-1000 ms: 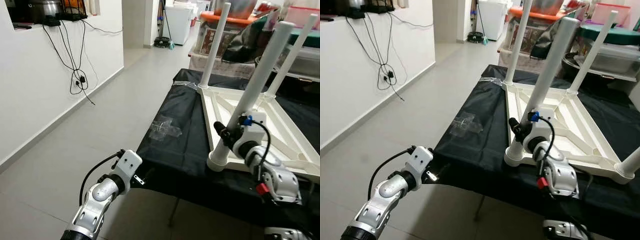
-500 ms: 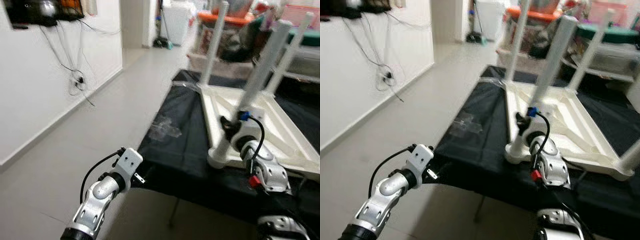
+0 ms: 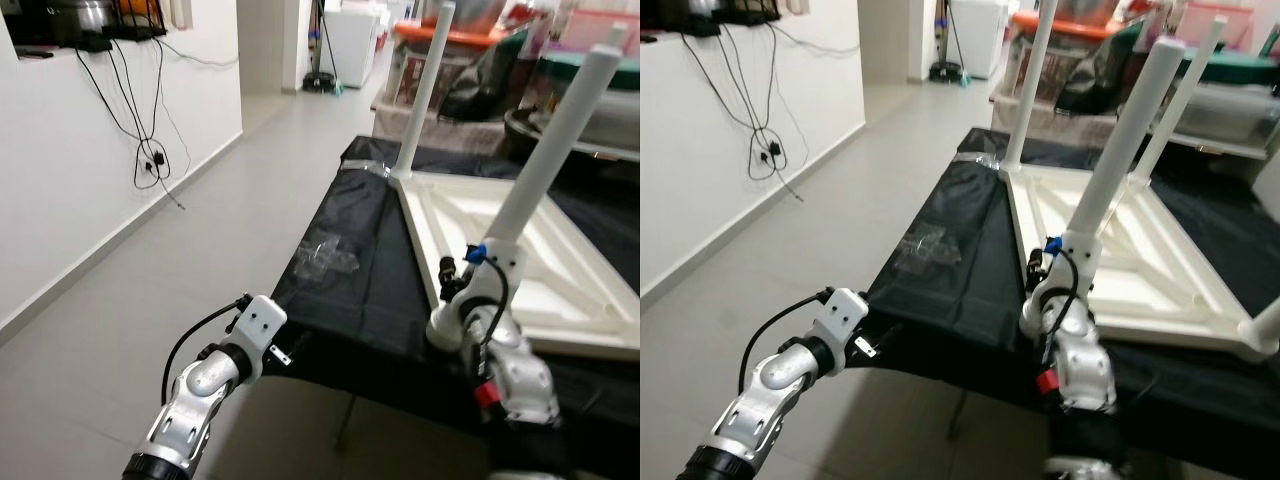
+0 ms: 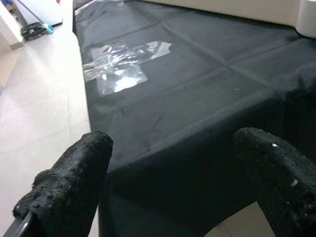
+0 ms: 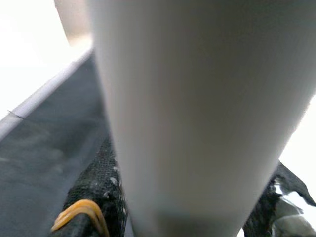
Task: Building children table
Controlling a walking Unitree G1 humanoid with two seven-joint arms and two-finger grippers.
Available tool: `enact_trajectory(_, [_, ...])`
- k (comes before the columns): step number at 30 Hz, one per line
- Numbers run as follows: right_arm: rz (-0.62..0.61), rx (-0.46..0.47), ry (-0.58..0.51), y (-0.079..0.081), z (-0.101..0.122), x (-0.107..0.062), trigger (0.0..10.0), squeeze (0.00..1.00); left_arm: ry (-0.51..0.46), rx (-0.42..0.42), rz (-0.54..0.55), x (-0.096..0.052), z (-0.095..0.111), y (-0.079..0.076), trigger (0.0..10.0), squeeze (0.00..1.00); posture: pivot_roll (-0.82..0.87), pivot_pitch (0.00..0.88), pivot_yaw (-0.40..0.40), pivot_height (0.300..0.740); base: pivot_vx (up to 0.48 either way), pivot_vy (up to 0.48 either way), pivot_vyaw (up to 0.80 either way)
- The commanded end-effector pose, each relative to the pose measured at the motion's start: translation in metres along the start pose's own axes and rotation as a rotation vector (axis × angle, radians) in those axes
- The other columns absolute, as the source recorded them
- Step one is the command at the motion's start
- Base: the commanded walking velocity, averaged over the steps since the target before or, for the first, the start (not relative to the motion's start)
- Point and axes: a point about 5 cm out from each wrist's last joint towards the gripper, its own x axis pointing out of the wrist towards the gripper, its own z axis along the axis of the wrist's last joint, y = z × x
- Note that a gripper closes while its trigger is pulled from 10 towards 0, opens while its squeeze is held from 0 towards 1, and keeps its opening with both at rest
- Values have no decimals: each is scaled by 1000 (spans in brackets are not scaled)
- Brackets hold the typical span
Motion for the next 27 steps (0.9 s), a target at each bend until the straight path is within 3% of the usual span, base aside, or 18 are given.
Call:
enact_trajectory(1, [90,26,-20,6,5,2,10000,0,12,6,-6,-1,-3,-1,10000,0,99,0,-103,740,0,0,0])
enact_trajectory(3, [296,-81,-69,3,18,-3,10000,0,15,3,-6,-2,-5,-2,10000,0,95,0,-104,740,0,0,0])
enact_trajectory(9, [454,-188,-72,-3,22,-9,10000,0,17,1,-7,-2,-5,-3,10000,0,94,0,-106,740,0,0,0])
enact_trajectory(10, [466,-186,-55,-3,19,-7,2980,0,15,1,-6,-2,-5,-3,10000,0,96,0,-107,740,0,0,0])
enact_trajectory(11, [457,-184,-22,-3,12,-6,0,0,14,1,-5,-1,-4,-3,10000,0,96,0,-107,740,0,0,0])
enact_trajectory(13, [410,-165,25,-2,2,-3,0,0,14,2,-3,-1,-4,-3,10000,0,103,0,-104,740,0,0,0])
enact_trajectory(14, [275,-129,55,-6,-5,2,0,0,16,3,-4,-2,-5,-2,10000,0,101,0,-101,740,0,0,0])
enact_trajectory(15, [275,-129,55,-6,-5,2,0,0,16,3,-4,-2,-5,-2,10000,0,101,0,-101,740,0,0,0])
enact_trajectory(17, [-36,-53,113,-21,-17,7,0,0,18,5,-5,-3,-5,-1,10000,0,98,0,-98,740,0,0,0])
enact_trajectory(18, [-36,-53,113,-21,-17,7,0,0,18,5,-5,-3,-5,-1,10000,0,98,0,-98,740,0,0,0])
enact_trajectory(19, [-203,-6,121,-30,-23,4,0,0,18,6,-7,-3,-5,-2,10000,0,101,0,-100,740,0,0,0])
enact_trajectory(20, [-203,-6,121,-30,-23,4,0,0,18,6,-7,-3,-5,-2,10000,0,101,0,-100,740,0,0,0])
enact_trajectory(21, [-317,18,113,-35,-27,-2,0,0,17,6,-8,-2,-5,-2,10000,0,102,0,-102,740,0,0,0])
enact_trajectory(23, [-317,18,113,-35,-27,-2,0,0,17,6,-8,-2,-5,-2,10000,0,102,0,-102,740,0,0,0])
enact_trajectory(24, [-435,26,93,-28,-31,-16,0,0,15,7,-8,-2,-3,-2,10000,0,103,0,-100,740,0,0,0])
enact_trajectory(25, [-435,26,93,-28,-31,-16,0,0,15,7,-8,-2,-3,-2,10000,0,103,0,-100,740,0,0,0])
enact_trajectory(26, [-368,34,74,-12,-28,-19,10000,0,16,7,-7,-2,-3,-1,10000,0,103,0,-100,740,0,0,0])
enact_trajectory(27, [-368,34,74,-12,-28,-19,10000,0,16,7,-7,-2,-3,-1,10000,0,103,0,-100,740,0,0,0])
